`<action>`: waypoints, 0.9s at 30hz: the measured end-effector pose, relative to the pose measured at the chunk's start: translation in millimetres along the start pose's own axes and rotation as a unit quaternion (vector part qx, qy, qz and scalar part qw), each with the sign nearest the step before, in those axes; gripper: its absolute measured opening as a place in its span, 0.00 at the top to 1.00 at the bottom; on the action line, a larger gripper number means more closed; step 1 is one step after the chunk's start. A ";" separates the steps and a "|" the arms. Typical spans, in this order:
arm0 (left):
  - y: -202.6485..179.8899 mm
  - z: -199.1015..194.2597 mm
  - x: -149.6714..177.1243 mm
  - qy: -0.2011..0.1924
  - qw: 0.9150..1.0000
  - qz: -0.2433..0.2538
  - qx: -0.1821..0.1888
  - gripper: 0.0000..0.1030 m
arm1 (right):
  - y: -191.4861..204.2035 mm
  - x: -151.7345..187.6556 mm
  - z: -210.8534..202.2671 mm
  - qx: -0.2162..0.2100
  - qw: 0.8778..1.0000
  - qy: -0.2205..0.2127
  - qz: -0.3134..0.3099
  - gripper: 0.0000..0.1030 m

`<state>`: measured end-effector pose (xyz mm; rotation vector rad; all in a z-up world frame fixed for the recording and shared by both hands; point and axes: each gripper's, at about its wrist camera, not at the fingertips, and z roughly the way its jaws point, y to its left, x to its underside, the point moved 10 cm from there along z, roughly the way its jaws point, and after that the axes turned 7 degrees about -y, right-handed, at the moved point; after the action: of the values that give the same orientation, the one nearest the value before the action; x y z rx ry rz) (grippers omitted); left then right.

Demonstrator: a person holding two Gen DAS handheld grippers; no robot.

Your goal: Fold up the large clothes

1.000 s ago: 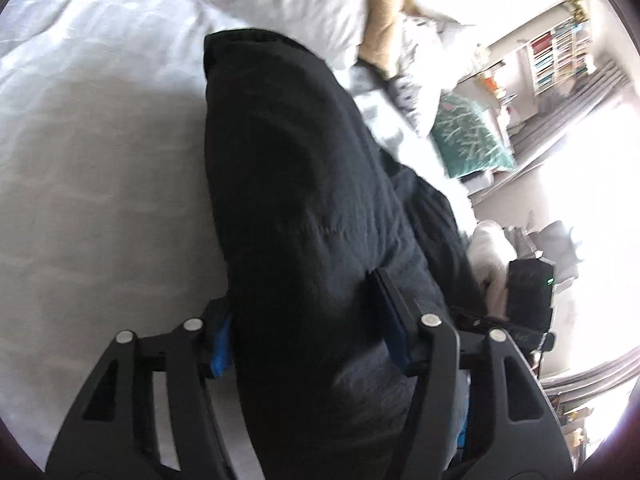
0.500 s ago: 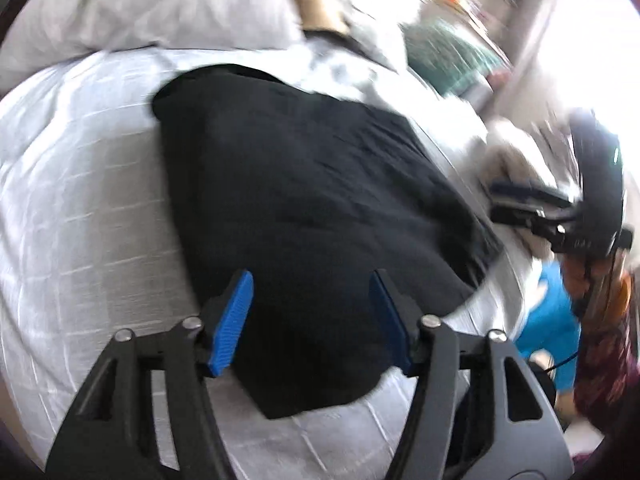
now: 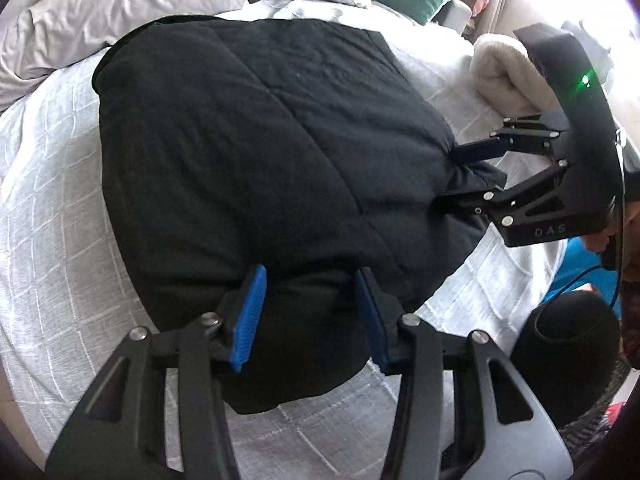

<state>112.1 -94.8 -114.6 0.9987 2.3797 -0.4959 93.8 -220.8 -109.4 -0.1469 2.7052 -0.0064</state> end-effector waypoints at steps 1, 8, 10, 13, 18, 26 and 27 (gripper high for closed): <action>-0.8 0.4 0.5 -0.002 1.000 0.000 -0.001 0.54 | 1.8 0.5 2.2 0.000 1.000 0.000 0.000 0.41; -4.0 -1.0 -0.8 -0.031 0.999 0.020 -0.032 0.52 | 5.8 7.6 6.0 -0.005 1.000 -0.012 0.013 0.41; -6.5 -9.2 -5.8 -0.041 0.998 0.020 -0.045 0.45 | 3.0 5.8 -0.6 -0.005 0.999 -0.022 0.026 0.40; -10.5 -26.5 -17.4 -0.052 0.997 0.003 -0.063 0.32 | -3.0 -2.2 -29.7 -0.015 0.997 -0.047 0.054 0.40; -14.0 -57.1 -27.6 -0.073 0.991 -0.061 -0.090 0.18 | -14.6 -11.6 -79.9 0.001 0.991 -0.089 0.099 0.30; -12.6 -85.0 2.2 -0.066 0.967 -0.175 -0.174 0.09 | -8.3 14.4 -124.7 0.055 0.980 -0.132 0.138 0.18; -14.2 -86.9 7.3 -0.065 0.964 -0.181 -0.183 0.08 | -8.2 17.2 -126.4 0.058 0.979 -0.132 0.146 0.18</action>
<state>70.2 -56.2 -47.1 0.3599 2.4198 -0.2234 26.2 -233.1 -1.6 0.2672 2.4277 -0.0520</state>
